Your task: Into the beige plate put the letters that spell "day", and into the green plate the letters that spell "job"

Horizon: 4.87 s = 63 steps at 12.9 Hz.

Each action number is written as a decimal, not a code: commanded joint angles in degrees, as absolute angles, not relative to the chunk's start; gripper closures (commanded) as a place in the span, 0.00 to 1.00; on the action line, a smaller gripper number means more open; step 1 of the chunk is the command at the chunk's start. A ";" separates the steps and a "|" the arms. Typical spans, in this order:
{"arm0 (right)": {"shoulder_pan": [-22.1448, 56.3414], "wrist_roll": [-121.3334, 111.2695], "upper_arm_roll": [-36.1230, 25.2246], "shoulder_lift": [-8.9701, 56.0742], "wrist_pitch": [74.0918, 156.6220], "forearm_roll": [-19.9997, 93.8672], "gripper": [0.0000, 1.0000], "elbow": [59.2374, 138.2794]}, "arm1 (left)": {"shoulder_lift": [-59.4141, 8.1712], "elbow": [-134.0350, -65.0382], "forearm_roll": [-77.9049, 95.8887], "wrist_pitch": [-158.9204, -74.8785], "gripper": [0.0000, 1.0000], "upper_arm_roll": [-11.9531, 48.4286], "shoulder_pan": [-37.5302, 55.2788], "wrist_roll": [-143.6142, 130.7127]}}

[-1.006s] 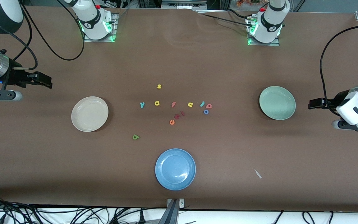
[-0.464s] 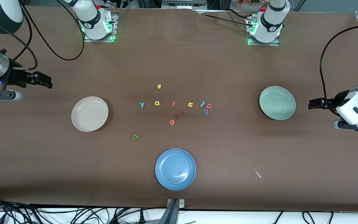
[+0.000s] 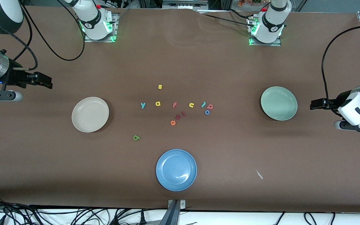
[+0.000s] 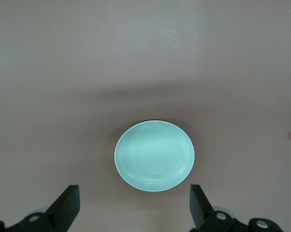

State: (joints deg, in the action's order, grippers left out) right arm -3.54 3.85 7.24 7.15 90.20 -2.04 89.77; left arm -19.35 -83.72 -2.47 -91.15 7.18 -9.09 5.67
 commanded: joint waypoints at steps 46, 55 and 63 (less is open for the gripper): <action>-4.66 4.22 6.50 7.91 88.77 -0.53 0.00 87.98 | -38.32 -106.00 3.25 -135.88 0.43 15.47 18.11 -63.37; -4.22 3.78 6.68 9.05 89.47 2.28 0.00 87.98 | -38.41 -105.91 3.25 -135.70 0.91 15.38 17.75 -62.84; -2.12 4.57 7.12 12.30 91.66 2.99 0.01 87.80 | -26.30 -103.45 1.76 -114.65 1.00 15.73 10.30 -51.10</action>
State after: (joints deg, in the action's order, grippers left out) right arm -3.27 3.89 7.07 10.66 91.25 2.00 89.63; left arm -32.87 -102.01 2.80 -121.80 15.60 13.44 -56.47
